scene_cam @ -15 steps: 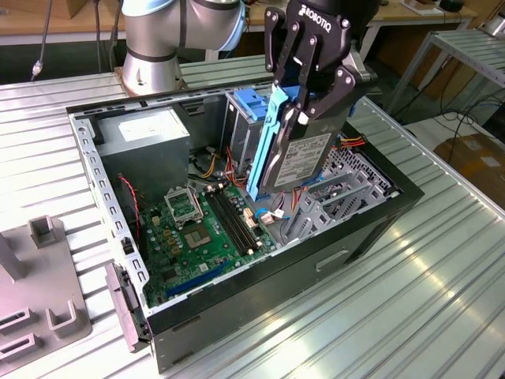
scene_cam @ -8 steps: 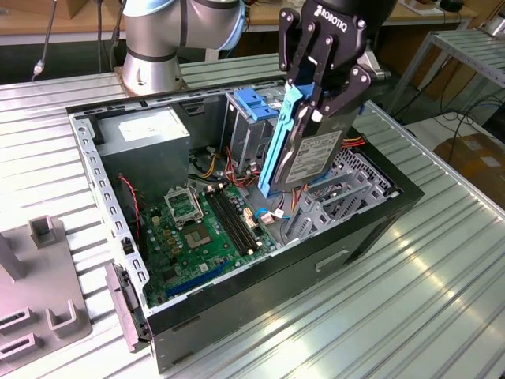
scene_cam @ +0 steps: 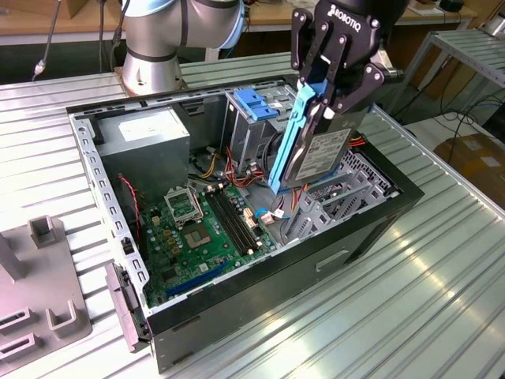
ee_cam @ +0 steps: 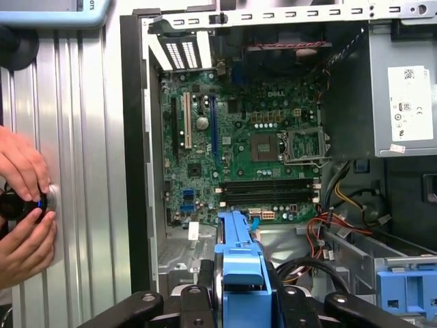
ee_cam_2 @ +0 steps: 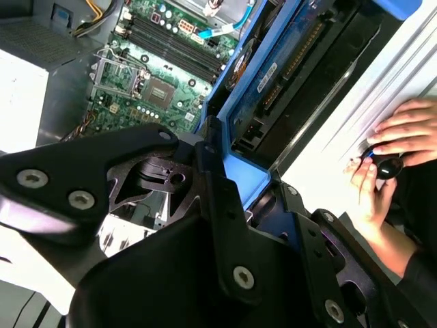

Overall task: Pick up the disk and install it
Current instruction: 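Insert the disk into the insertion slot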

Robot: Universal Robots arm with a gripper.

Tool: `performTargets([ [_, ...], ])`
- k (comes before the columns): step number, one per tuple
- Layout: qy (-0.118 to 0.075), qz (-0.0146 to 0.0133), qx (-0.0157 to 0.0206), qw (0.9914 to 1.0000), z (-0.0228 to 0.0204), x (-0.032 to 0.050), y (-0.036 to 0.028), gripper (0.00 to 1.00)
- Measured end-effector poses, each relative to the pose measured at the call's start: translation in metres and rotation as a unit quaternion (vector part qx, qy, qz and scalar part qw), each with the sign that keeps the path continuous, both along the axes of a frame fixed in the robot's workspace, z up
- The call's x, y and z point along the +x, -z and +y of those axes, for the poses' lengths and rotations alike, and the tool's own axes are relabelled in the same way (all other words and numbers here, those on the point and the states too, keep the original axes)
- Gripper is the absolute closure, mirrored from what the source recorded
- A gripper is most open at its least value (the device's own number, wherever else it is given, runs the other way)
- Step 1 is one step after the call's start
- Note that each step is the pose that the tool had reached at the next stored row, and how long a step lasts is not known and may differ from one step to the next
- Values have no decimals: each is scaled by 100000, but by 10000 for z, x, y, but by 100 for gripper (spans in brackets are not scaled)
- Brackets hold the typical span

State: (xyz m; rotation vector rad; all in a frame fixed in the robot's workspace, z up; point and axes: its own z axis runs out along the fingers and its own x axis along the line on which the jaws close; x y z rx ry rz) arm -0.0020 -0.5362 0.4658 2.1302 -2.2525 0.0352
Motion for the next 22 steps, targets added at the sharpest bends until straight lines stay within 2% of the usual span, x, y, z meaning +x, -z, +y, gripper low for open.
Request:
performTargets([
  [4, 0, 1, -2, 100000, 1, 105, 0, 63],
  [9, -4, -2, 0, 100000, 0, 281, 2, 63],
  [12, -3, -1, -2, 100000, -5, 323, 3, 63],
  [16, -1, -2, 1, 100000, -49, 357, 6, 63],
  [17, -1, 1, -8, 100000, -73, 376, 6, 63],
  [19, -3, -1, 1, 100000, -103, 436, 10, 63],
  [20, -2, -2, 5, 100000, -113, 490, 15, 63],
  [22, -1, -2, -1, 100000, -119, 538, 22, 63],
])
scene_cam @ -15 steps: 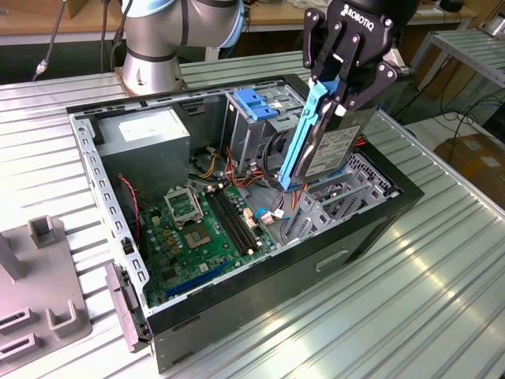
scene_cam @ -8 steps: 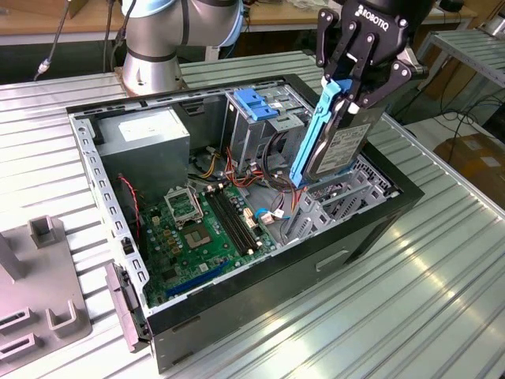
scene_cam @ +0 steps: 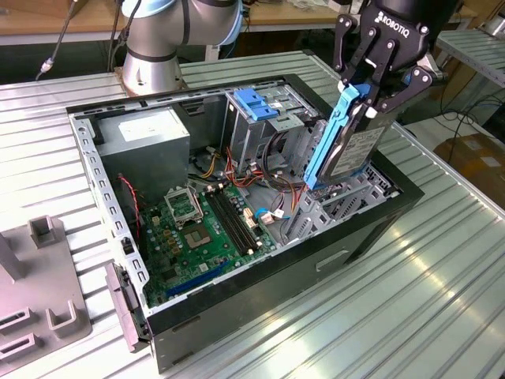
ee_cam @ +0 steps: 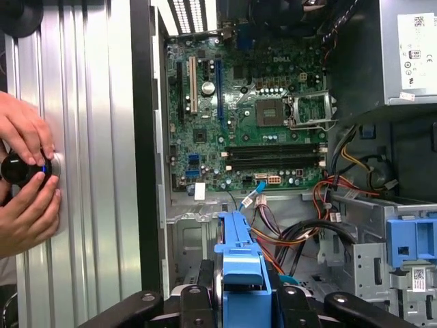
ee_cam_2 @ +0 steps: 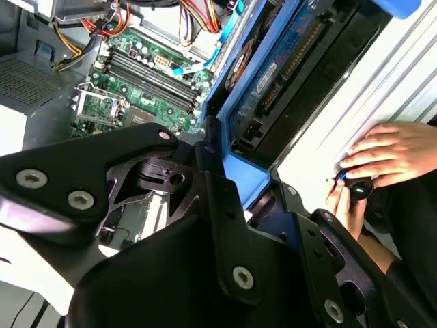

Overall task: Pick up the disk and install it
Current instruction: 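Insert the disk into the insertion slot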

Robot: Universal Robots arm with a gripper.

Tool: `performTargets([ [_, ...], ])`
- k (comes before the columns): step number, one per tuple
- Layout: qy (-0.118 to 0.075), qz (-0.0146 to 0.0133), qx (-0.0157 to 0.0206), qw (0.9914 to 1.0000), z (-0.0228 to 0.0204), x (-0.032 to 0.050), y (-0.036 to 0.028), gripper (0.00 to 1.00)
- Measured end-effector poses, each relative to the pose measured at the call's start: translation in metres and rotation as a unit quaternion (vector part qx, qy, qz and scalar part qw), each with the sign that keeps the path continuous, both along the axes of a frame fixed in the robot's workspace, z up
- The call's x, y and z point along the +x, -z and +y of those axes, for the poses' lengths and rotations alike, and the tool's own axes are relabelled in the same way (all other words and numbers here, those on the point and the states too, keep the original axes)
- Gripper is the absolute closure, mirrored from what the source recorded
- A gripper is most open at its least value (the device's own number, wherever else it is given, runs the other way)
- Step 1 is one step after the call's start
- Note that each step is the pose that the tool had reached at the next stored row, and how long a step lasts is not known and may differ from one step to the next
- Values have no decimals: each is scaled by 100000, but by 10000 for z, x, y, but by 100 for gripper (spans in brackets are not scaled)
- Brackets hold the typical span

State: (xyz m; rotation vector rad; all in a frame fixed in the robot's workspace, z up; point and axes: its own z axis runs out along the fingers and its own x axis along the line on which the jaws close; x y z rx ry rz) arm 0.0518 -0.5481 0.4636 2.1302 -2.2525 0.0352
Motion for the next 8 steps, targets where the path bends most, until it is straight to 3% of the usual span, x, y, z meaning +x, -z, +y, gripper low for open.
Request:
performTargets([
  [6, 4, 1, 4, 100000, -16, 27, 18, 63],
  [8, -1, 0, 1, 100000, -53, 28, 30, 63],
])
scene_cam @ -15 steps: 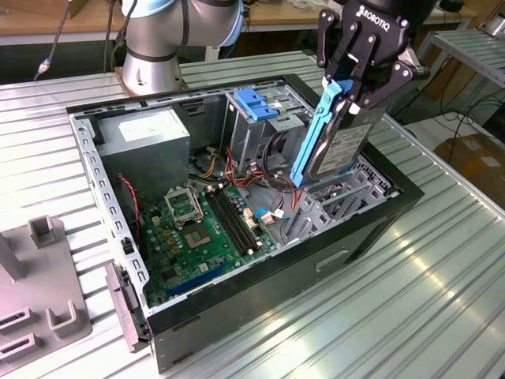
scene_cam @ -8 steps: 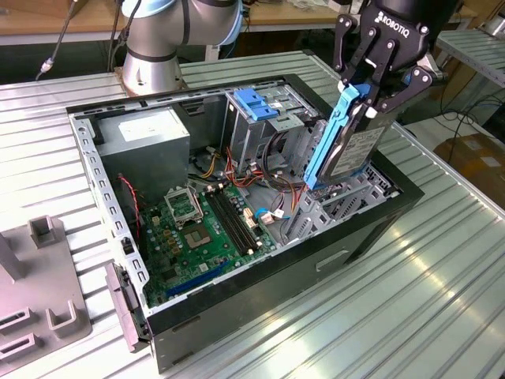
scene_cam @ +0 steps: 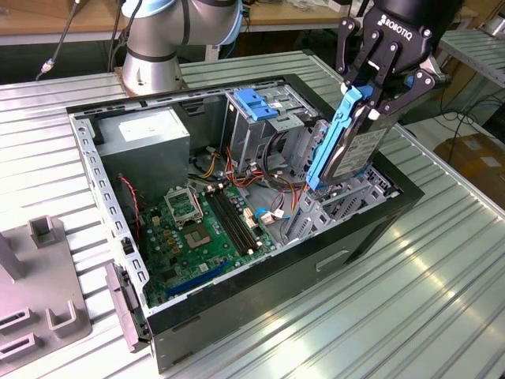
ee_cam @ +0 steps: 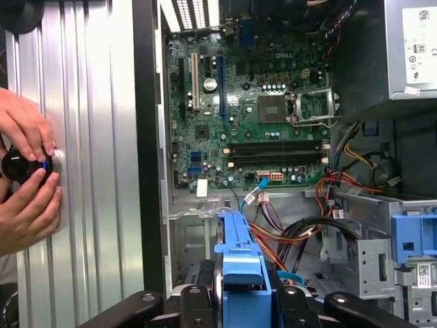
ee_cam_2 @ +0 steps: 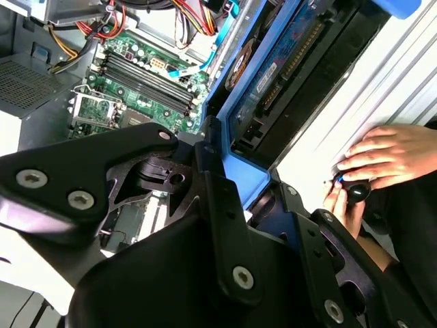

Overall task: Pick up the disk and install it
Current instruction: 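Insert the disk into the insertion slot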

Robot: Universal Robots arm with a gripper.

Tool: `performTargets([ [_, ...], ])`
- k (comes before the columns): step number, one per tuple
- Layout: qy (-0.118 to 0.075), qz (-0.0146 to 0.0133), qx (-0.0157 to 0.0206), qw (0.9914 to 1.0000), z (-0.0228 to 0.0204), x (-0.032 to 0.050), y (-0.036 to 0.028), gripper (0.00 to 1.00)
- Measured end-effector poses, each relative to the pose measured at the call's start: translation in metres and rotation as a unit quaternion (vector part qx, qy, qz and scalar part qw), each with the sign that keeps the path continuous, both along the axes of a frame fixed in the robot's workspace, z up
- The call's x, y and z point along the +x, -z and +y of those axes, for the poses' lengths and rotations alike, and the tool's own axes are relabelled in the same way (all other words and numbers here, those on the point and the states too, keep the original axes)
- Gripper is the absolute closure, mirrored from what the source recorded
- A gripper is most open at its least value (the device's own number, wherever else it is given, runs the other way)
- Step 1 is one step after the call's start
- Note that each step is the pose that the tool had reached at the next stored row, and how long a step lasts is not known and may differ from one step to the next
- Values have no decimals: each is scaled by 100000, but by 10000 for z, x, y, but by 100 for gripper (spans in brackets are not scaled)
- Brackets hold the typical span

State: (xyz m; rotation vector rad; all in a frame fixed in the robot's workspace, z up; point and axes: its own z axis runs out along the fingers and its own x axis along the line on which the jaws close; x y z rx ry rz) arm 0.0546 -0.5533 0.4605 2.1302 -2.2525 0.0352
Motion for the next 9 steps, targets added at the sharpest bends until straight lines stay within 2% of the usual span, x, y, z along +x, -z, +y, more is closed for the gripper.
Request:
performTargets([
  [4, -1, 1, 49, 100000, -48, 0, 19, 63],
  [9, 0, 3, 50, 100000, -51, 0, 25, 63],
])
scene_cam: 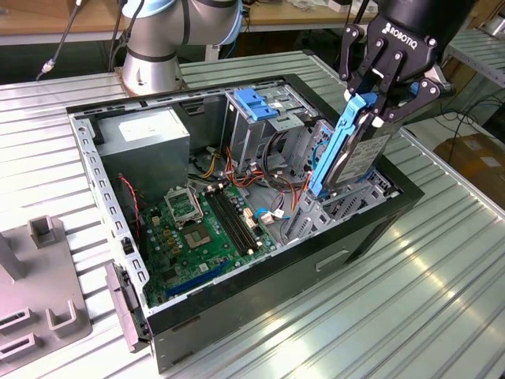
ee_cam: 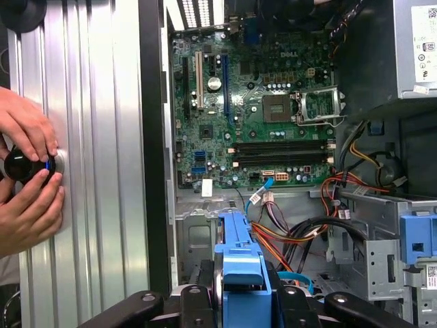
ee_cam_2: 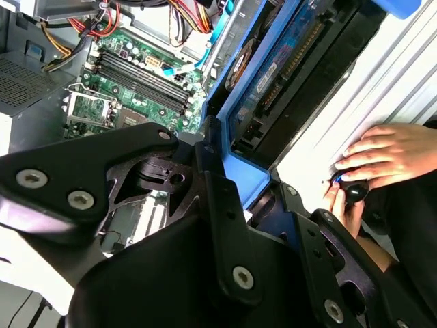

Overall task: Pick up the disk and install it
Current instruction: 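Insert the disk into the insertion slot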

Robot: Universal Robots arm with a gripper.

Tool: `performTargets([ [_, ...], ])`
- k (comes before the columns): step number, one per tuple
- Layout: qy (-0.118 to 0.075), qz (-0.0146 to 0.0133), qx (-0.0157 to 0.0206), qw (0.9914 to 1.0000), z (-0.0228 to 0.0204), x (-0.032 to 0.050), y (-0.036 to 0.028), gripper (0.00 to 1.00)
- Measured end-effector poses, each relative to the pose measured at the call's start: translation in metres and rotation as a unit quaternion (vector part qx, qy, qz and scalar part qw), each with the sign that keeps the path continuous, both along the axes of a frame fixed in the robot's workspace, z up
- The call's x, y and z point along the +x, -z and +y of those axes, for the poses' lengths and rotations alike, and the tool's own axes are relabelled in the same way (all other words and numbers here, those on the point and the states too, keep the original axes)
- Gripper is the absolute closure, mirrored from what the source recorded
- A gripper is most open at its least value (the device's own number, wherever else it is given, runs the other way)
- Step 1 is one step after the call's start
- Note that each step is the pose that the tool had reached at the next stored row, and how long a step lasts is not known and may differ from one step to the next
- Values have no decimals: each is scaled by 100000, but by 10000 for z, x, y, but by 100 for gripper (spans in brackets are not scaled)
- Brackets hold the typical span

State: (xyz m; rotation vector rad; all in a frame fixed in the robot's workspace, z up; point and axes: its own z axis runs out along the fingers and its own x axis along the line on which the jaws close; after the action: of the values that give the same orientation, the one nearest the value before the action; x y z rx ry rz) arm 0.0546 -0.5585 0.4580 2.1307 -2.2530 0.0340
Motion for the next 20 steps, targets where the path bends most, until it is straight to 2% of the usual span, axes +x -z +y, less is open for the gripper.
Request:
performTargets([
  [3, -12, -2, 6, 100000, -3, 8, 9, 63],
  [7, -21, -1, 9, 100000, -3, 62, 15, 63],
  [11, -1610, 2, 0, 99987, -3, 65, 23, 63],
  [20, -1739, -2, 15, 99985, -1, 88, 62, 63],
])
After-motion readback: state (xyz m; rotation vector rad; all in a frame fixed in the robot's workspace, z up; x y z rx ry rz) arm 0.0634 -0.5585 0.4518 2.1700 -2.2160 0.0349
